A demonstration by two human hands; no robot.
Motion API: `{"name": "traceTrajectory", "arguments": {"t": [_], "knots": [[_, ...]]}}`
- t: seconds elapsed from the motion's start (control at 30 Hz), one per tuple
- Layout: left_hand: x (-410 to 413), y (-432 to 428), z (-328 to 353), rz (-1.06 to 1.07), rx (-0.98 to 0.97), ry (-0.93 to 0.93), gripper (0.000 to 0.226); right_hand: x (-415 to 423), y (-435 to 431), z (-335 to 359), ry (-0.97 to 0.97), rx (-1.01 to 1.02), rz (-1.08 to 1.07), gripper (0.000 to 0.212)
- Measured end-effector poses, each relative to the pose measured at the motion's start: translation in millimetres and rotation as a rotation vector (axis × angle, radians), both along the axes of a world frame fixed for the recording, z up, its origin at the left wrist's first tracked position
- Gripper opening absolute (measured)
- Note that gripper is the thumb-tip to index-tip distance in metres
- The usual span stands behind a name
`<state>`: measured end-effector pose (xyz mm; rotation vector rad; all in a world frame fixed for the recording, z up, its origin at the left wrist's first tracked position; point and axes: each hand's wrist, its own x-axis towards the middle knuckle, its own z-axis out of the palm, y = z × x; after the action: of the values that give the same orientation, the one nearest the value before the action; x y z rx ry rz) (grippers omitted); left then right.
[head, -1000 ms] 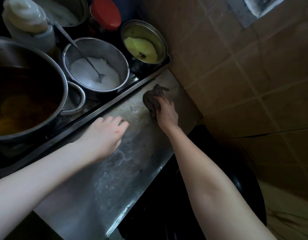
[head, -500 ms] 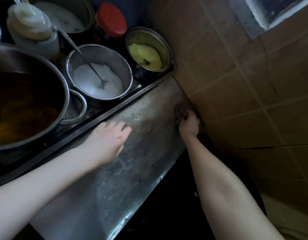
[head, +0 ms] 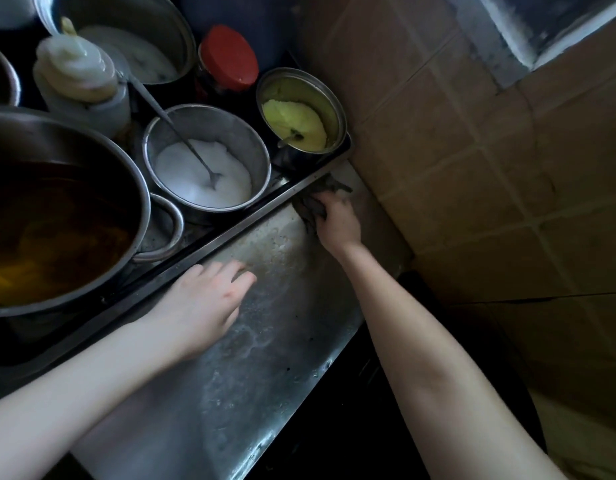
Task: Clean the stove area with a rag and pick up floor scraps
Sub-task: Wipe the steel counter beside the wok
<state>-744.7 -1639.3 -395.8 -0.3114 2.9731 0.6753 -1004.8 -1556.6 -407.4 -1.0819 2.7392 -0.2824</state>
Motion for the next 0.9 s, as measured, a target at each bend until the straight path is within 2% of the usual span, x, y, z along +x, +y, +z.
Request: {"name": "traceTrajectory", "arguments": {"t": [0.17,0.27,0.43,0.57,0.7,0.77,0.9], "knots": [[-1,-3,-1,0.003,-0.024,0.009,0.043,31,34,-12,-0.049,0.024,0.164,0.039],[-2,-5,-1,0.013,-0.017,0.007,0.042,29,52,-16,-0.058,0.027,0.154,0.039],[-1,-3,-1,0.021,0.019,0.01,0.041,-1,62,-13,-0.036,-0.032,-0.064,0.047],[1,-1,3,0.02,0.037,0.018,0.038,-32,61,-9,-0.034,-0.119,-0.328,0.041],[4,-2,5,0.014,0.018,0.004,0.035,-48,35,-8,-0.052,-0.096,-0.493,0.04],[7,-2,7,0.007,0.008,0.002,0.034,-44,16,-7,-0.053,-0.117,-0.471,0.039],[18,-4,9,-0.01,-0.016,0.031,0.039,-14,-12,-9,-0.027,-0.128,-0.232,0.042]]}}
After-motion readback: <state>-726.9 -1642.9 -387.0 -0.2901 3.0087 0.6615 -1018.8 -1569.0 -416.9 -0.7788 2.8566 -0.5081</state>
